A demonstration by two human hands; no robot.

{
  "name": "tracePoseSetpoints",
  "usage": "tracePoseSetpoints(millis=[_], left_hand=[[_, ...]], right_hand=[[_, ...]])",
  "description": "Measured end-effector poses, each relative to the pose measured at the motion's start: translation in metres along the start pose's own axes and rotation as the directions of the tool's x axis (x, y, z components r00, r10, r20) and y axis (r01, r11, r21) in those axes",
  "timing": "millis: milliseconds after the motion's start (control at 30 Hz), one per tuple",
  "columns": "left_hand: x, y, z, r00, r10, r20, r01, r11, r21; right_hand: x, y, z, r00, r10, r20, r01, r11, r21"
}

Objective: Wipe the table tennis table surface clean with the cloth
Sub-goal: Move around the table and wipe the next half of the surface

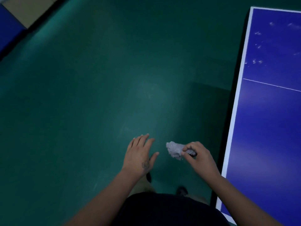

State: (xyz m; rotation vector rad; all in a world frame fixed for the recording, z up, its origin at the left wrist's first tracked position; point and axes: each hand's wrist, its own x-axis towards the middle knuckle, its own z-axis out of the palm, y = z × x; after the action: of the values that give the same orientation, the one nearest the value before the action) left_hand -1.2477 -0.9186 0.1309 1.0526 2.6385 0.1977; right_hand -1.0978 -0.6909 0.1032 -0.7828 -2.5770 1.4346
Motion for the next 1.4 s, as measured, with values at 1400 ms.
tracePoseSetpoints(millis=[1400], left_hand=[[0.584,0.038,-0.125,0.897,0.440,0.050,-0.442,0.896,0.050]], right_hand=[[0.432,-0.001,-0.174,0.887,0.293,-0.356,-0.295,0.954,0.051]])
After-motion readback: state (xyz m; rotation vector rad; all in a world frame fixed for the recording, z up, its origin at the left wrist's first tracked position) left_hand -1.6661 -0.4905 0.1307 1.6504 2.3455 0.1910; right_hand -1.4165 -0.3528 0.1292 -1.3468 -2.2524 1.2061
